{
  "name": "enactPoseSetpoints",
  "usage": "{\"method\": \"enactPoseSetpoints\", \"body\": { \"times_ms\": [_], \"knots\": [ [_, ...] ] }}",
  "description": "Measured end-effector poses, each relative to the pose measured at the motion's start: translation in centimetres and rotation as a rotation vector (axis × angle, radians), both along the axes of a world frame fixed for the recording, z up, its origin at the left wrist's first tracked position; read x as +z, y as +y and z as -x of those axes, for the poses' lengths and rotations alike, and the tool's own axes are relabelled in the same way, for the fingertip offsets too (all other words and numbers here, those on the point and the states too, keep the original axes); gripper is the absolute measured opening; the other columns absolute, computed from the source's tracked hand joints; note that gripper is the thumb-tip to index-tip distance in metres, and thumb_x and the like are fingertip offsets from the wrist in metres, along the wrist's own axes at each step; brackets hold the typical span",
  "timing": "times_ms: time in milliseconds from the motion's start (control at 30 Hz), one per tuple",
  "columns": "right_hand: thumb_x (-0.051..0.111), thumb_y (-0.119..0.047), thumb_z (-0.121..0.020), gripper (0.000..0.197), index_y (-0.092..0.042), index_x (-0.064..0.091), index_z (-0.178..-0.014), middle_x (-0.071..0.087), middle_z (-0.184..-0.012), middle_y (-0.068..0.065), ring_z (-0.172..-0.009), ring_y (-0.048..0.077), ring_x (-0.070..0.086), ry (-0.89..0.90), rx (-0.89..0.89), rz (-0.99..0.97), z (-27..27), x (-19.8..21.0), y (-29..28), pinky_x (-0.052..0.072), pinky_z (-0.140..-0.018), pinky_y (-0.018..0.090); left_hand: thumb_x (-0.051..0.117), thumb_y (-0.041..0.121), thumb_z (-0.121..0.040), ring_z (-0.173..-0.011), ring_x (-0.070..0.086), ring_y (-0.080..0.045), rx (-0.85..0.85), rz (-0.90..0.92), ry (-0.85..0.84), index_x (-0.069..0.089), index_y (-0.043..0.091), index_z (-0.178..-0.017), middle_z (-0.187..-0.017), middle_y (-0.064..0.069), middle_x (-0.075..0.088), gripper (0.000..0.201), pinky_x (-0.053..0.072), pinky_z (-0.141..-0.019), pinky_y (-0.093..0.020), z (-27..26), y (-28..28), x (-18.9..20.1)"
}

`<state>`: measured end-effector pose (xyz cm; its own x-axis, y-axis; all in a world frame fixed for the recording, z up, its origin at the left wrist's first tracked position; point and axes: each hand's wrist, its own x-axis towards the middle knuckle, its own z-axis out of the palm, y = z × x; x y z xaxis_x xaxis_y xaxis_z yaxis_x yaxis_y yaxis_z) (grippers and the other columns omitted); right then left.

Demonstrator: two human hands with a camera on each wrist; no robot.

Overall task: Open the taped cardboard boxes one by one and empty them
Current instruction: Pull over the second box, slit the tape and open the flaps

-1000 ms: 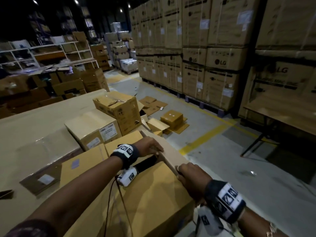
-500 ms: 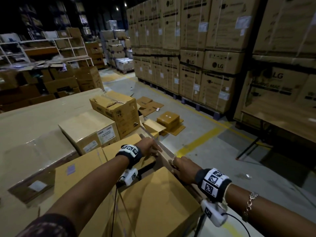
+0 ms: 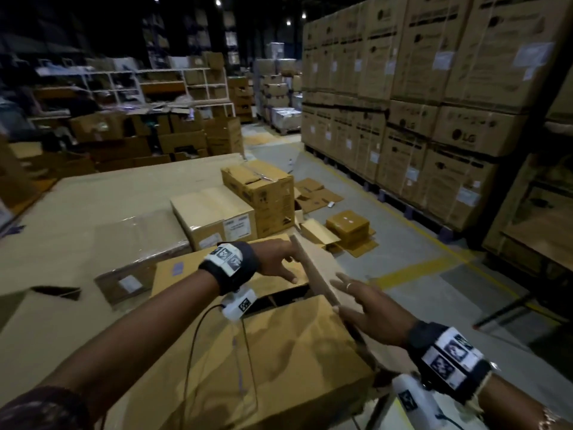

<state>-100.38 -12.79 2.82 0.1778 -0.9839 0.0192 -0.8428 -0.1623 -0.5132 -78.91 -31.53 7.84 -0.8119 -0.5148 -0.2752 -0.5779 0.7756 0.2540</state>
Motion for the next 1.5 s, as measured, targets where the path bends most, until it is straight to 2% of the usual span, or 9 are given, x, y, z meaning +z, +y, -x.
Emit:
{"method": "enactPoseSetpoints", "body": {
  "times_ms": [133,300,500,667,800,933,1167,1333,1500],
  "knots": [
    [0.056,-0.047,-0.097,0.050,-0.036,0.046,-0.145,0.042,-0.152,-0.016,-0.135,0.003,0.042,-0.054,0.141,0.138,-1.1,4.0,0.2,0.047,-0.106,0.031,0.069,0.049,-0.090,-0.117,0.061,-0.014,0.088,0.049,-0.003,0.061,0.028,-0.137,-0.132,0.004,0.066,0.052,0.050,-0.099,-0.035,-5.2,6.6,0.8],
    [0.063,-0.037,-0.096,0.039,-0.026,0.061,-0.133,0.062,-0.128,-0.013,-0.114,0.001,0.059,-0.067,0.318,0.093,-4.4,6.6,-2.6,0.054,-0.093,0.022,0.064,0.056,-0.090,-0.103,0.059,-0.013,0.386,0.062,0.094,0.064,0.030,-0.128,-0.117,0.006,0.066,0.046,0.052,-0.092,-0.038,-9.8,16.6,-3.0],
    [0.050,-0.020,-0.104,0.032,-0.010,0.065,-0.130,0.066,-0.126,0.003,-0.114,0.018,0.062,0.088,0.435,-0.147,-10.9,4.1,-7.5,0.048,-0.089,0.028,0.039,0.063,-0.097,-0.151,0.017,-0.015,0.602,0.203,0.142,0.046,0.032,-0.146,-0.161,0.015,0.029,0.059,0.018,-0.120,-0.044,-10.1,24.8,-8.6],
    [0.049,-0.016,-0.100,0.015,-0.007,0.050,-0.112,0.049,-0.084,0.003,-0.062,0.016,0.038,0.189,0.588,-0.324,-14.2,-1.9,-9.9,0.029,-0.062,0.029,0.032,0.054,-0.102,-0.148,0.023,-0.019,0.684,0.379,0.114,0.049,0.037,-0.136,-0.160,0.013,0.030,0.041,0.023,-0.113,-0.044,-10.8,25.9,-9.7],
    [0.039,-0.012,-0.106,0.028,-0.007,0.056,-0.128,0.062,-0.119,0.014,-0.078,0.017,0.053,0.282,0.616,-0.326,-15.3,-1.4,-10.3,0.039,-0.076,0.033,0.032,0.052,-0.102,-0.148,0.024,-0.014,0.726,0.404,0.185,0.048,0.039,-0.137,-0.158,0.014,0.033,0.040,0.024,-0.115,-0.042,-12.3,26.1,-8.9],
    [0.042,-0.024,-0.106,0.051,-0.025,0.029,-0.156,0.026,-0.162,-0.007,-0.144,0.016,0.033,0.328,0.713,-0.156,-17.1,1.9,-11.4,0.033,-0.116,0.039,0.043,0.053,-0.098,-0.145,0.029,-0.006,0.810,0.411,0.367,0.041,0.041,-0.144,-0.159,0.019,0.030,0.047,0.027,-0.118,-0.037,-14.9,26.4,-5.5],
    [0.045,-0.030,-0.105,0.055,-0.041,0.024,-0.155,0.027,-0.161,-0.015,-0.147,0.009,0.027,0.200,0.796,0.072,-25.0,6.6,-13.7,0.028,-0.120,0.035,0.068,0.036,-0.092,-0.123,0.060,-0.011,1.000,0.900,0.626,0.064,0.029,-0.131,-0.139,0.004,0.061,0.040,0.053,-0.097,-0.032,-20.5,26.4,-1.4],
    [0.044,-0.022,-0.106,0.056,-0.035,0.025,-0.156,0.028,-0.160,-0.013,-0.143,0.005,0.028,0.188,0.925,0.121,-31.6,6.2,-13.7,0.025,-0.112,0.019,0.072,0.059,-0.076,-0.151,0.023,-0.036,1.209,0.851,0.172,0.063,0.024,-0.131,-0.162,-0.015,0.028,0.066,0.029,-0.113,-0.058,-25.3,27.0,-1.7],
    [0.046,-0.021,-0.105,0.054,-0.029,0.030,-0.156,0.026,-0.162,-0.012,-0.146,0.006,0.026,0.260,1.008,0.050,-36.6,2.2,-14.6,0.021,-0.117,0.022,0.038,0.057,-0.092,-0.143,-0.037,-0.043,1.360,0.717,-0.085,0.017,0.019,-0.158,-0.159,-0.024,-0.032,0.079,-0.022,-0.112,-0.066,-27.1,27.6,-4.7]
  ]
}}
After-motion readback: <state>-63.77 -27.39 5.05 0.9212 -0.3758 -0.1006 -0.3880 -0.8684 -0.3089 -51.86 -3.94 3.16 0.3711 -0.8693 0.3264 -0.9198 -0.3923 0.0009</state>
